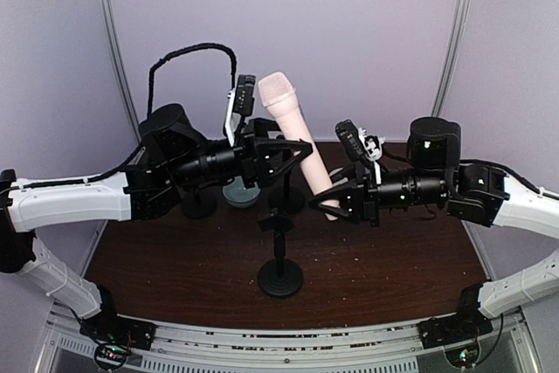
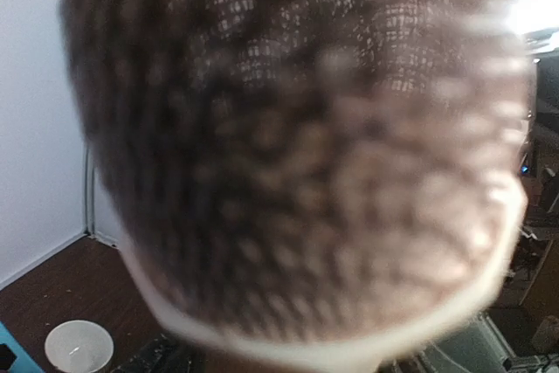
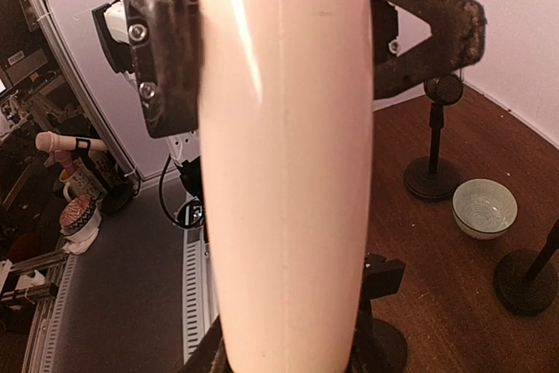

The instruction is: Attach the microphones to the stand

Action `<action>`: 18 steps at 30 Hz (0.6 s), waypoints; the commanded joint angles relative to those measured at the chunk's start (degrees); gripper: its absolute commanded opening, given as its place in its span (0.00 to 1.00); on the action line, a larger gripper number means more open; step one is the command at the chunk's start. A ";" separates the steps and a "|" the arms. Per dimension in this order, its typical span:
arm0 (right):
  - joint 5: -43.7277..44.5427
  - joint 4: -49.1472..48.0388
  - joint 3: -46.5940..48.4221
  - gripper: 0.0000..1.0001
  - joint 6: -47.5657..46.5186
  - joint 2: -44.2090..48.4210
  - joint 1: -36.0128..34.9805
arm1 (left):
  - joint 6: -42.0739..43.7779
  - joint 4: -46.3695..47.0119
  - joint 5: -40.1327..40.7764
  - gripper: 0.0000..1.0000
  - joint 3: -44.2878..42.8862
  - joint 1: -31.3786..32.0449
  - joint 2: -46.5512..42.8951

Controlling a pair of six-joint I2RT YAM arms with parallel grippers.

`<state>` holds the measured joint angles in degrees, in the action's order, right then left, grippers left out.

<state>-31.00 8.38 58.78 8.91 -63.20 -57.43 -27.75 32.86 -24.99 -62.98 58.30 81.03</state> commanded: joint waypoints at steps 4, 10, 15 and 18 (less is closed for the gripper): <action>1.27 -0.09 -3.78 0.00 -1.16 7.64 0.87 | 17.93 -20.63 8.65 0.70 6.03 -0.47 -10.46; 3.44 3.08 -10.37 0.00 -0.66 13.61 1.01 | 26.31 -34.53 12.51 0.75 9.25 -0.70 -16.16; 5.70 5.66 -14.35 0.00 -0.51 17.29 1.08 | 27.68 -40.54 14.75 0.75 10.63 -1.76 -16.24; 6.92 6.54 -15.62 0.00 -0.60 18.89 1.06 | 28.22 -41.82 14.08 0.74 11.76 -2.28 -15.33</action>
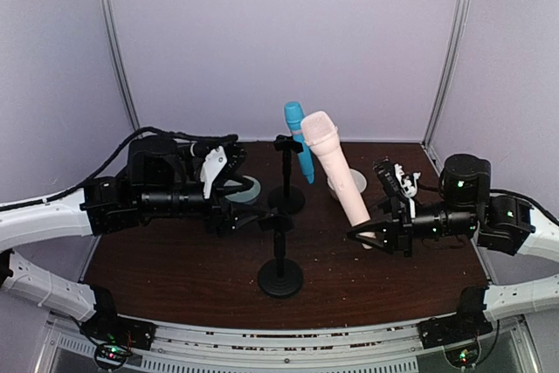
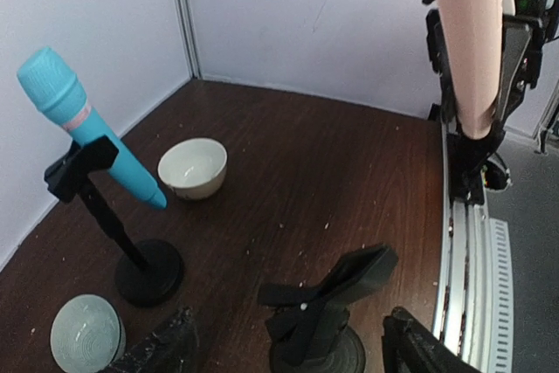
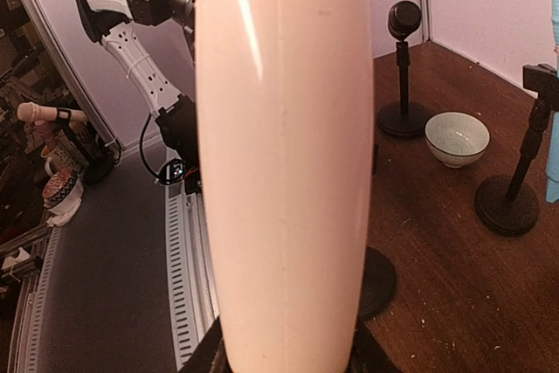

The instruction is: Attach the microphones to the stand

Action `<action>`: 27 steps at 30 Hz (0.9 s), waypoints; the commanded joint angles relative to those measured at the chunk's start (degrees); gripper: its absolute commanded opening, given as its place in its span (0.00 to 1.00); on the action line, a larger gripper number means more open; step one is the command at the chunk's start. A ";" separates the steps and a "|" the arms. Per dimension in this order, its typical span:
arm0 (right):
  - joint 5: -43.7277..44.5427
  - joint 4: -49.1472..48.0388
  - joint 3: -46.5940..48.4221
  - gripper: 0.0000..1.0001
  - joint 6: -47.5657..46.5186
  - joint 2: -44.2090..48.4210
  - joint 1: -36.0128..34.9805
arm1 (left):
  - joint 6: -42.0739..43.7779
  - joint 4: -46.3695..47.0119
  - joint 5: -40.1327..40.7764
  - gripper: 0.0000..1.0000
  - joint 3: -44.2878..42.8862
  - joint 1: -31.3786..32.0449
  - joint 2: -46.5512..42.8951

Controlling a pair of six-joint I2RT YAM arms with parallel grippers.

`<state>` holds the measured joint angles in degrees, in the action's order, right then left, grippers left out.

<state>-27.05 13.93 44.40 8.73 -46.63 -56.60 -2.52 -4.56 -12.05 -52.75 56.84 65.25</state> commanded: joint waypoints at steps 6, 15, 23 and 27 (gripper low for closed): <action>3.14 1.86 -2.30 0.00 -0.50 2.33 0.19 | 5.33 -10.05 -4.32 0.66 -2.32 -1.55 5.67; 3.84 1.98 -3.29 0.00 -0.38 2.62 0.23 | 7.55 -13.03 -10.93 0.50 -6.30 -1.64 10.15; 4.28 0.54 -4.19 0.00 0.47 2.56 0.19 | 8.07 -13.95 -12.26 0.33 -6.74 -1.64 10.24; 4.19 0.30 -4.08 0.00 0.58 2.12 0.25 | 7.13 -14.25 -13.34 0.28 -6.81 -1.64 9.88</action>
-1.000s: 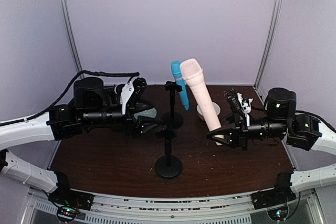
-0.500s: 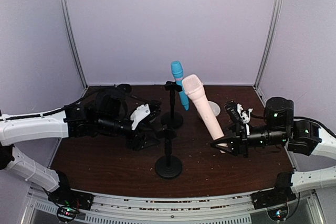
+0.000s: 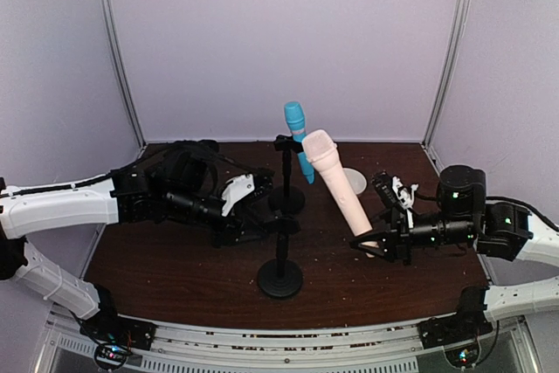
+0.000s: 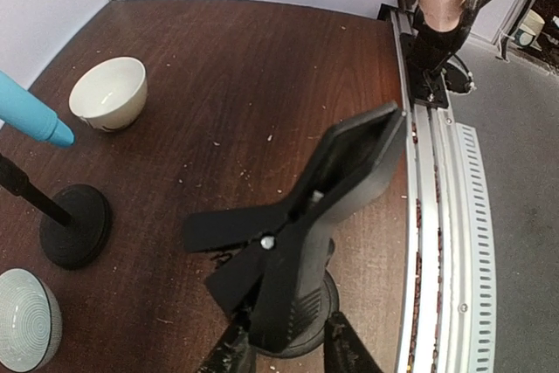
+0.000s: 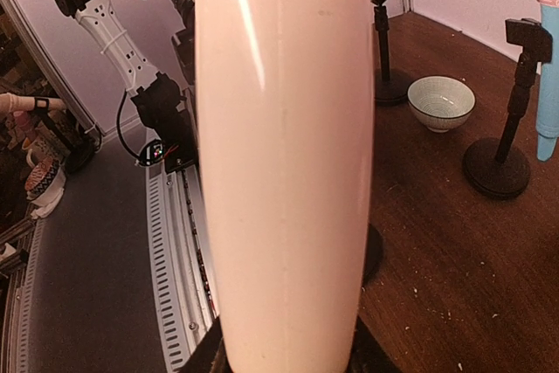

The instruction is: Attach the microphones to the stand

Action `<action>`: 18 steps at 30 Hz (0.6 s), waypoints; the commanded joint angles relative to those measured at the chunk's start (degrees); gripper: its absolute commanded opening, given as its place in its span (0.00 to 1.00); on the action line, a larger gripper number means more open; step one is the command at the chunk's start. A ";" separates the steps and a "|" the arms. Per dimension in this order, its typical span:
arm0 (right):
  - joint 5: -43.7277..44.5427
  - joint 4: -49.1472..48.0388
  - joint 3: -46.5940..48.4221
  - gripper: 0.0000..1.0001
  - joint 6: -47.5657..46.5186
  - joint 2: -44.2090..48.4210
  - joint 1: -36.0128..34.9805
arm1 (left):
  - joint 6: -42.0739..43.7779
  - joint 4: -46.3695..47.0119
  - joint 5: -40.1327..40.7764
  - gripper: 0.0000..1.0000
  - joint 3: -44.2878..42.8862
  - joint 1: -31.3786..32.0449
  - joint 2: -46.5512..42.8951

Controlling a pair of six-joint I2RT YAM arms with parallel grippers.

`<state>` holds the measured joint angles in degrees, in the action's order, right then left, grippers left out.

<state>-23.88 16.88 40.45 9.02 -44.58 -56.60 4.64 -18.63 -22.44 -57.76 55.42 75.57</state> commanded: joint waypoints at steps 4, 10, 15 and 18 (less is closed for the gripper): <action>0.77 -3.12 -0.19 0.00 0.51 -0.11 0.20 | -1.96 -0.01 -4.24 0.25 -1.34 -0.15 -1.39; 0.51 -3.56 -0.31 0.00 0.56 -0.50 0.18 | -4.97 0.45 -4.35 0.24 1.37 -0.05 -4.36; 0.24 -3.93 -0.33 0.00 0.24 -1.14 0.21 | -5.92 1.48 -4.94 0.24 3.27 0.77 -6.31; 0.24 -4.02 -0.01 0.00 -0.33 -1.98 0.25 | -5.13 0.69 -4.25 0.24 3.62 0.83 -6.89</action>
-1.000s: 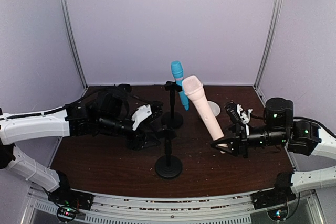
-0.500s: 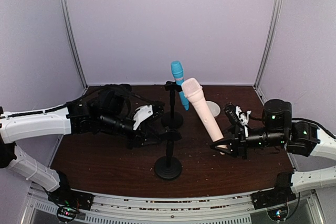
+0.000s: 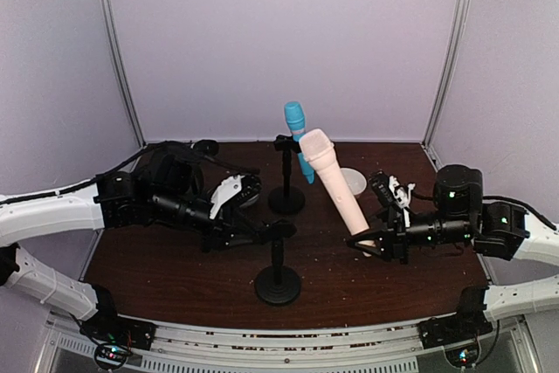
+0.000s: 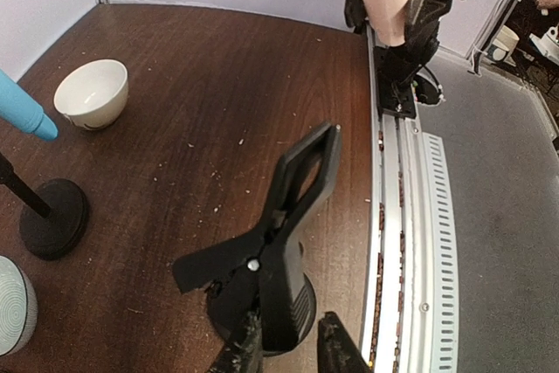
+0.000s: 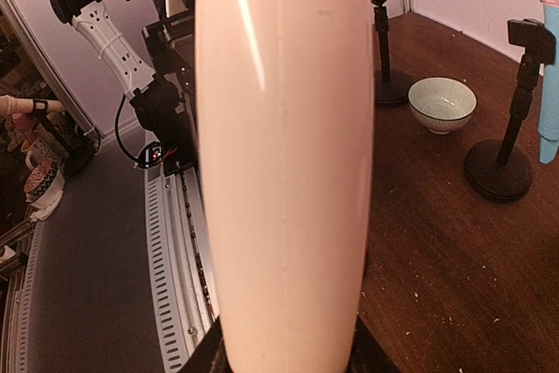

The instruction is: Attach the microphones to the stand

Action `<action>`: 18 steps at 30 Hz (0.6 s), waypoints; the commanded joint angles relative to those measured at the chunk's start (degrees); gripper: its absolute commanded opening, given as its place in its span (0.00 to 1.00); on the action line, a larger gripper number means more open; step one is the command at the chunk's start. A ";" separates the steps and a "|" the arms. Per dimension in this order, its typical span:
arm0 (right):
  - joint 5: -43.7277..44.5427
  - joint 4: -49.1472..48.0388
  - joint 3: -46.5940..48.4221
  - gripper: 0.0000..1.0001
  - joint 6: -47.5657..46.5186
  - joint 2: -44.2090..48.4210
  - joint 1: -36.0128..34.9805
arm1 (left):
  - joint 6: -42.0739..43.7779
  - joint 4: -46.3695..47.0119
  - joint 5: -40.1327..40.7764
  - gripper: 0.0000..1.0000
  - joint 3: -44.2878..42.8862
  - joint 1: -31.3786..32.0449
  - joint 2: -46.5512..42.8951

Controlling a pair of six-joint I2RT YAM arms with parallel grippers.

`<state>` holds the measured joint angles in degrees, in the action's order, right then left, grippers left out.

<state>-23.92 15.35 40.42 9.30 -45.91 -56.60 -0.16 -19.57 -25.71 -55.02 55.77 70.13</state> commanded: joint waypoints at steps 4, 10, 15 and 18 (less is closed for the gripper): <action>0.15 -2.09 0.57 0.00 -1.45 -1.61 0.24 | 2.56 -2.41 0.64 0.26 -0.30 0.48 -1.95; -0.20 -1.96 0.08 0.00 -2.93 -1.89 0.23 | 7.35 -9.88 8.40 0.63 -3.90 0.48 -2.54; -1.11 -1.78 -0.37 0.00 -4.59 -2.11 0.25 | 12.64 -10.51 7.20 0.82 -6.49 0.25 -1.83; -1.36 -2.31 -0.93 0.00 -4.82 -2.44 0.18 | 15.79 -8.41 3.13 0.82 -7.07 -0.73 -0.17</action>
<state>-24.29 15.16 40.27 5.96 -48.16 -56.60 9.69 -30.02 -19.42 -59.72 55.96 68.79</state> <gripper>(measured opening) 0.317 0.824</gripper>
